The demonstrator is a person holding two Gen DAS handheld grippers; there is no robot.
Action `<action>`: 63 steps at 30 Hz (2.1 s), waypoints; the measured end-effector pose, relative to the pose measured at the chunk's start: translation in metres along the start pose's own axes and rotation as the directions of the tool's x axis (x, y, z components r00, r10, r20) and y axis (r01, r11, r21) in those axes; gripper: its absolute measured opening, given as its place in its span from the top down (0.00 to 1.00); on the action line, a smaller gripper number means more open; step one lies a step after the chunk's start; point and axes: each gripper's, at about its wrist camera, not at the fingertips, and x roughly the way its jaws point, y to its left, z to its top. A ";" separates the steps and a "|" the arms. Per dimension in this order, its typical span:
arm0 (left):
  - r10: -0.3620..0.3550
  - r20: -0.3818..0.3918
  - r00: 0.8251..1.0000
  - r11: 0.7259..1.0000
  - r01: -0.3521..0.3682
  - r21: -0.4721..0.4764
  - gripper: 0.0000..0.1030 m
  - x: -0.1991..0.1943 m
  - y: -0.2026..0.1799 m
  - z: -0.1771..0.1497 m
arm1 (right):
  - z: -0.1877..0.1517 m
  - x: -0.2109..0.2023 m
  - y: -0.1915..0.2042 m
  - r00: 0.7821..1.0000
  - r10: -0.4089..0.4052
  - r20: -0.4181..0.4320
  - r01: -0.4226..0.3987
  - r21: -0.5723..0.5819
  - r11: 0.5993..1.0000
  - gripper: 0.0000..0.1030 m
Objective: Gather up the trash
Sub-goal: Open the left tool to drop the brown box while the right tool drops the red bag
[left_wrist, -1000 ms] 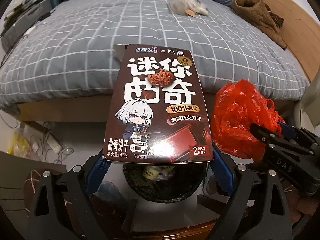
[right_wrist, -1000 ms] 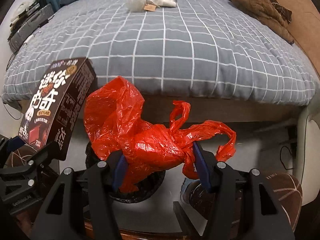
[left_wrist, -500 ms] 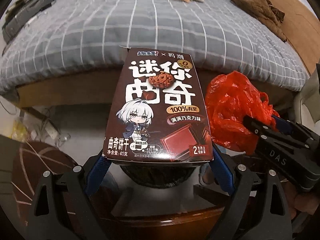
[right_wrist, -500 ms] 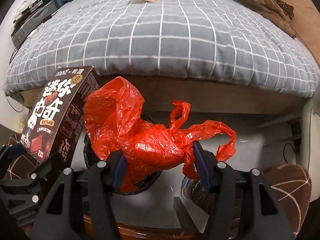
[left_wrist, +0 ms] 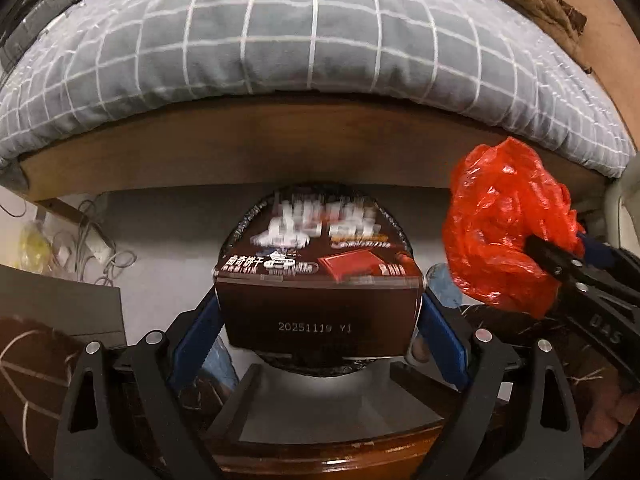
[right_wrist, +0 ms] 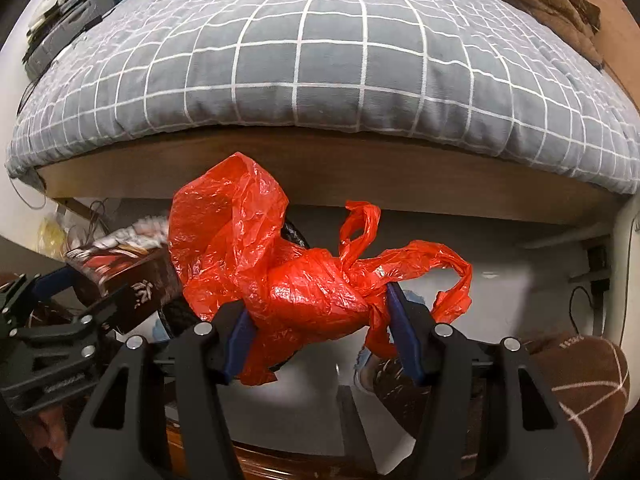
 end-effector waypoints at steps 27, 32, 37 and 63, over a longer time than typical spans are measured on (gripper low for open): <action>0.021 -0.051 0.998 0.998 -0.017 0.059 0.06 0.058 0.025 0.011 | 0.008 0.052 0.045 0.998 -0.028 -0.064 0.027 -0.023 0.999 0.41; 0.045 -0.026 0.999 0.998 -0.044 0.035 0.06 0.042 0.057 0.010 | 0.017 0.061 0.074 0.999 -0.003 -0.050 0.001 -0.045 0.999 0.42; 0.067 -0.010 0.998 0.998 -0.068 -0.018 0.06 0.030 0.091 0.009 | 0.029 0.072 0.108 0.998 0.021 -0.058 -0.026 -0.085 0.996 0.42; 0.091 0.018 0.996 0.993 -0.090 -0.073 0.06 0.014 0.133 0.012 | 0.026 0.088 0.142 0.995 0.021 -0.095 -0.037 -0.164 0.986 0.07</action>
